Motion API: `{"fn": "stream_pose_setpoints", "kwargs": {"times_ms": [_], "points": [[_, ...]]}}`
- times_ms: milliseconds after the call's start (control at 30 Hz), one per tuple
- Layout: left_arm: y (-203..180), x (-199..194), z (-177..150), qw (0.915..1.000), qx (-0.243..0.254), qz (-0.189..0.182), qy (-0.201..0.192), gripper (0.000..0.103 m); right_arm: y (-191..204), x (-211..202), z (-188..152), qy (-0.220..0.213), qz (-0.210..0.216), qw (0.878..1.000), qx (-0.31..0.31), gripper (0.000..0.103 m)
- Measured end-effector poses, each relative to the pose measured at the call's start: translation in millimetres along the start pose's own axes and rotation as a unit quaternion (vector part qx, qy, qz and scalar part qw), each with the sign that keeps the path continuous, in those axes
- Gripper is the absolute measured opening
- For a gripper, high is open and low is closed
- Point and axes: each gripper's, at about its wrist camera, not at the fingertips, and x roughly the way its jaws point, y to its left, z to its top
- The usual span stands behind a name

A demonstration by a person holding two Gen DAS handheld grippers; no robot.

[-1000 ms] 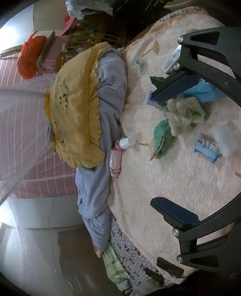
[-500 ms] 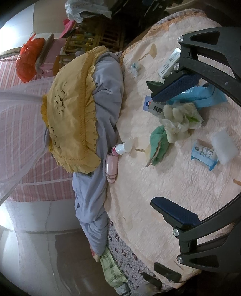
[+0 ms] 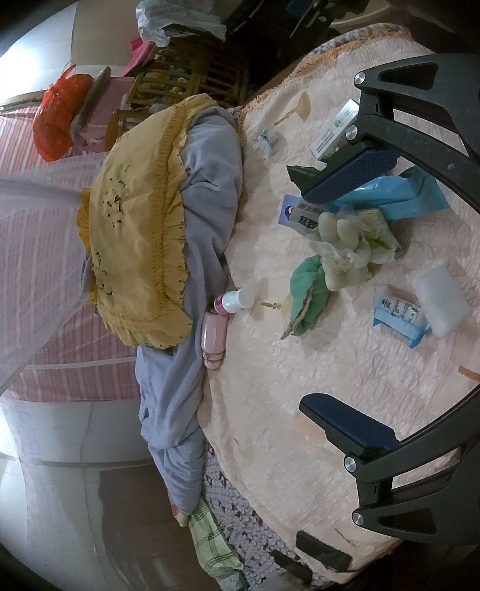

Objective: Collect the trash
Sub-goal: 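Reach both tools toward the trash pile on the bed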

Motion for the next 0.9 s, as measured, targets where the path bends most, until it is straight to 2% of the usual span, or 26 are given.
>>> {"fn": "stream_pose_setpoints", "kwargs": {"times_ms": [133, 200, 300, 333, 400, 700, 900], "points": [[0.3, 0.9, -1.0, 1.0, 0.0, -0.002, 0.004, 0.102, -2.0, 2.6, -4.1, -0.01, 0.001, 1.0, 0.001, 0.103], [1.2, 1.8, -2.1, 0.9999, -0.005, -0.007, 0.008, 0.102, -3.4, 3.9, -4.7, 0.004, -0.001, 1.0, 0.002, 0.103], [1.5, 4.1, -3.3, 0.9998, -0.007, -0.01, 0.014, 0.102, -5.1, 4.6, -4.3, 0.035, -0.005, 0.999, 0.005, 0.103], [1.4, 4.4, -3.8, 0.9998, -0.007, -0.01, 0.015, 0.102, -4.5, 5.3, -1.6, 0.066, -0.006, 0.998, 0.009, 0.103], [1.6, 4.3, -4.8, 0.9998, -0.006, -0.011, 0.016, 0.102, -5.5, 6.3, -1.1, 0.086, -0.006, 0.996, 0.012, 0.103], [6.0, 6.8, -7.1, 0.9994, -0.006, -0.017, 0.029, 0.102, -8.1, 8.2, -3.2, 0.056, -0.004, 0.998, 0.014, 0.103], [11.7, 8.8, -9.2, 0.9992, 0.001, -0.013, 0.038, 0.102, -14.2, 10.6, -4.1, 0.059, -0.02, 0.998, 0.003, 0.103]]}}
